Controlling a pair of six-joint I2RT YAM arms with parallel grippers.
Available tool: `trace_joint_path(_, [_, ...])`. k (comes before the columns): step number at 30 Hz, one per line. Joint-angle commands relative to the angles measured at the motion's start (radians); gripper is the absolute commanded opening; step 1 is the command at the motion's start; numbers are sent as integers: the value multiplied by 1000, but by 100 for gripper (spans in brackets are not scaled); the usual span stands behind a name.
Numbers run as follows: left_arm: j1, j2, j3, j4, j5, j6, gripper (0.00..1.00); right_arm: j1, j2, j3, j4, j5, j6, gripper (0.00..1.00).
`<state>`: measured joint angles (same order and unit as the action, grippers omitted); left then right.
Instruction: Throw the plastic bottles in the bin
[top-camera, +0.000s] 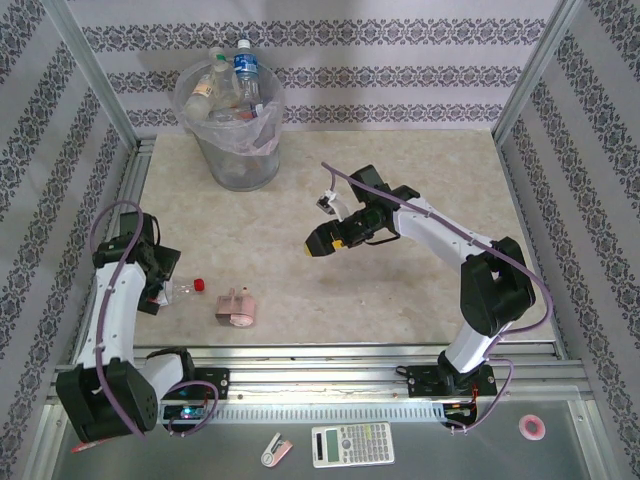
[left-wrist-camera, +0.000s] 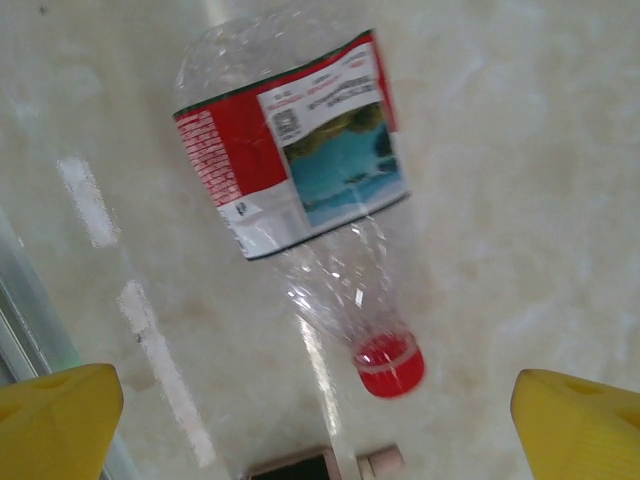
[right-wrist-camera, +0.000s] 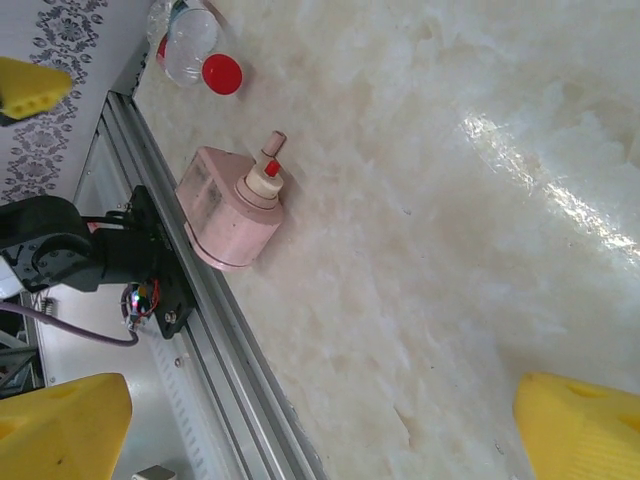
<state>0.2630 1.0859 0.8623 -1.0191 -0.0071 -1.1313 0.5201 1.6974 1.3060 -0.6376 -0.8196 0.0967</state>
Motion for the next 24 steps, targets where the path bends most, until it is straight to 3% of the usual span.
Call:
trace_joint_path(1, [62, 25, -74, 112, 54, -61, 100, 18, -1, 38, -31, -39, -34, 98])
trace_joint_path(10, [120, 103, -275, 345, 116, -131, 100, 20, -10, 36, -56, -30, -61, 98])
trace_joint_path(14, [120, 195, -283, 445, 145, -100, 99, 20, 5, 58, -70, -33, -71, 98])
trace_joint_path(19, [107, 271, -222, 498, 177, -19, 76, 20, 18, 85, -74, -42, -72, 98])
trace_joint_path(24, [62, 239, -128, 450, 166, 62, 53, 20, 16, 93, -75, -36, -75, 98])
